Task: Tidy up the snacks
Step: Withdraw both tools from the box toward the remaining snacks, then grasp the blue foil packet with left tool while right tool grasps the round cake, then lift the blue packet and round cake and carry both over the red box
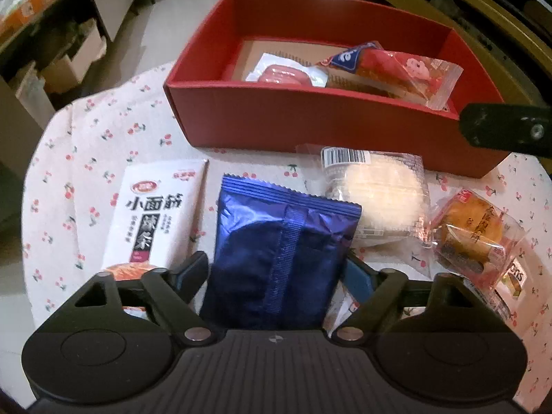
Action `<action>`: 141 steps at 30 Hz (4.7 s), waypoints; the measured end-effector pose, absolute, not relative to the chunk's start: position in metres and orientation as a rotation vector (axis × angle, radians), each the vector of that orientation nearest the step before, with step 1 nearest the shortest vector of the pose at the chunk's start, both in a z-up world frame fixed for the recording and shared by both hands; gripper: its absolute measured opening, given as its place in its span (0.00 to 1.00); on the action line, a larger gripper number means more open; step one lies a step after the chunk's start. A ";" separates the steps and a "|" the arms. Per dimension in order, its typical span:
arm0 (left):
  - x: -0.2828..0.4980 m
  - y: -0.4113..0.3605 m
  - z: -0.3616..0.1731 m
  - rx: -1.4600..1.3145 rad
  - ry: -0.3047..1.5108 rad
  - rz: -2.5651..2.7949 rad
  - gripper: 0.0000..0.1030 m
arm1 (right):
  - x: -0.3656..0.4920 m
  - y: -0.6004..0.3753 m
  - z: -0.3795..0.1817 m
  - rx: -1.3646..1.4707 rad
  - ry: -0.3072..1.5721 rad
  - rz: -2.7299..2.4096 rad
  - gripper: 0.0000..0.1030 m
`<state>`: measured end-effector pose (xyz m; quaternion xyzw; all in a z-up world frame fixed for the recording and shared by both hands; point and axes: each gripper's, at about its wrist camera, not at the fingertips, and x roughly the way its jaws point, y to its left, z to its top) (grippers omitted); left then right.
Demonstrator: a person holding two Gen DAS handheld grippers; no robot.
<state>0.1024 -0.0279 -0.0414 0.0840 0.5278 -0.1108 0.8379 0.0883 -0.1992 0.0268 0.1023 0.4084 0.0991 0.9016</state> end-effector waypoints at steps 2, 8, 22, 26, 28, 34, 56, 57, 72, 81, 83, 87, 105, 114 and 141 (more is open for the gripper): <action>0.103 -0.027 -0.039 0.172 1.115 -0.232 0.76 | 0.088 -0.206 0.026 0.214 0.847 0.195 0.53; 0.099 -0.031 -0.032 0.168 1.115 -0.238 0.69 | 0.081 -0.232 0.019 0.214 0.885 0.144 0.53; 0.096 -0.041 -0.022 0.154 1.099 -0.273 0.66 | 0.091 -0.231 -0.009 0.124 1.031 0.205 0.64; 0.096 -0.038 -0.022 0.148 1.102 -0.271 0.66 | 0.096 -0.221 -0.021 0.061 1.080 0.237 0.64; 0.097 -0.036 -0.021 0.143 1.104 -0.272 0.66 | 0.097 -0.216 -0.027 0.030 1.102 0.252 0.64; 0.097 -0.038 -0.025 0.151 1.121 -0.283 0.66 | 0.101 -0.207 -0.043 -0.041 1.126 0.258 0.63; 0.092 -0.039 -0.020 0.131 1.133 -0.278 0.66 | 0.089 -0.208 -0.027 0.029 1.106 0.219 0.65; 0.093 -0.039 -0.021 0.135 1.137 -0.272 0.66 | 0.090 -0.204 -0.028 0.019 1.108 0.229 0.64; 0.092 -0.036 -0.032 0.156 1.177 -0.268 0.66 | 0.096 -0.181 -0.047 -0.172 1.109 0.209 0.60; 0.087 -0.036 -0.013 0.126 1.135 -0.290 0.66 | 0.068 -0.195 -0.009 -0.065 1.014 0.191 0.60; 0.086 -0.036 -0.009 0.115 1.126 -0.296 0.66 | 0.058 -0.196 -0.004 -0.054 1.001 0.188 0.60; 0.082 -0.038 -0.003 0.105 1.111 -0.316 0.66 | 0.049 -0.195 0.000 -0.029 0.982 0.180 0.60; 0.084 -0.043 0.006 0.093 1.081 -0.319 0.66 | 0.052 -0.205 0.011 0.022 0.932 0.148 0.60; 0.087 -0.045 0.015 0.086 1.053 -0.309 0.66 | 0.054 -0.208 0.019 0.045 0.901 0.136 0.60; 0.113 -0.052 0.048 0.066 0.951 -0.282 0.64 | 0.076 -0.219 0.046 0.125 0.794 0.100 0.60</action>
